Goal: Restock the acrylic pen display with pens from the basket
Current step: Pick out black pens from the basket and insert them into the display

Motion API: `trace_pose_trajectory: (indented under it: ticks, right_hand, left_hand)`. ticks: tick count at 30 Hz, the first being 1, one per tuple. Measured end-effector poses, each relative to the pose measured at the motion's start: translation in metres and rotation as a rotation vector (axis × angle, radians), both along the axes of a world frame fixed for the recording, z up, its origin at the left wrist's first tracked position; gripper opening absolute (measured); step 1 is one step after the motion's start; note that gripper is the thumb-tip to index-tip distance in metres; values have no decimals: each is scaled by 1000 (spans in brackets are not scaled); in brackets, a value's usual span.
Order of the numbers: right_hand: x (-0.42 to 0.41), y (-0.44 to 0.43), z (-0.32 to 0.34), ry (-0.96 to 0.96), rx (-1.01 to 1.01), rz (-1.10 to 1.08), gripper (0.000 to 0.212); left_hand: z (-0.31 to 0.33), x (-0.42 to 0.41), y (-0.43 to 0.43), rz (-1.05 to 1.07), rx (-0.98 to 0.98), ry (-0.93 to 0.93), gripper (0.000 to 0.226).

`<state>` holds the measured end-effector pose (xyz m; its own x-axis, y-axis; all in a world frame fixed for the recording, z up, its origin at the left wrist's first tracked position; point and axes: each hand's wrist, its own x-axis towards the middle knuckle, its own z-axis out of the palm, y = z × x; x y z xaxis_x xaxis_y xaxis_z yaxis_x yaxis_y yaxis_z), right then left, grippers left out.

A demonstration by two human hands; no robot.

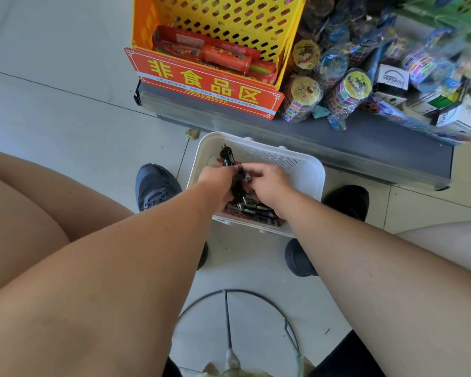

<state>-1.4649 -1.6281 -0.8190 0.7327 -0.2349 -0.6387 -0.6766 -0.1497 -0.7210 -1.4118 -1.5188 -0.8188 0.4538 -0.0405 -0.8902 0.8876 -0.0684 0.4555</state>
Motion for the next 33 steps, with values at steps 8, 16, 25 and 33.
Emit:
trace_pose_trajectory:
  ticks: [8, 16, 25, 33]
  right_hand:
    - [-11, -9, 3, -6, -27, -68, 45]
    - [-20, -4, 15, 73, 80, -127, 30]
    - [-6, -14, 47, 24, 199, -314, 19]
    - [3, -21, 96, -211, 294, -180, 13]
  left_hand:
    - [12, -7, -4, 70, -60, 4, 25]
    - [17, -9, 8, 102, -98, -10, 18]
    - [58, -6, 2, -34, -117, -193, 16]
    - [108, 8, 3, -306, 52, -634, 9]
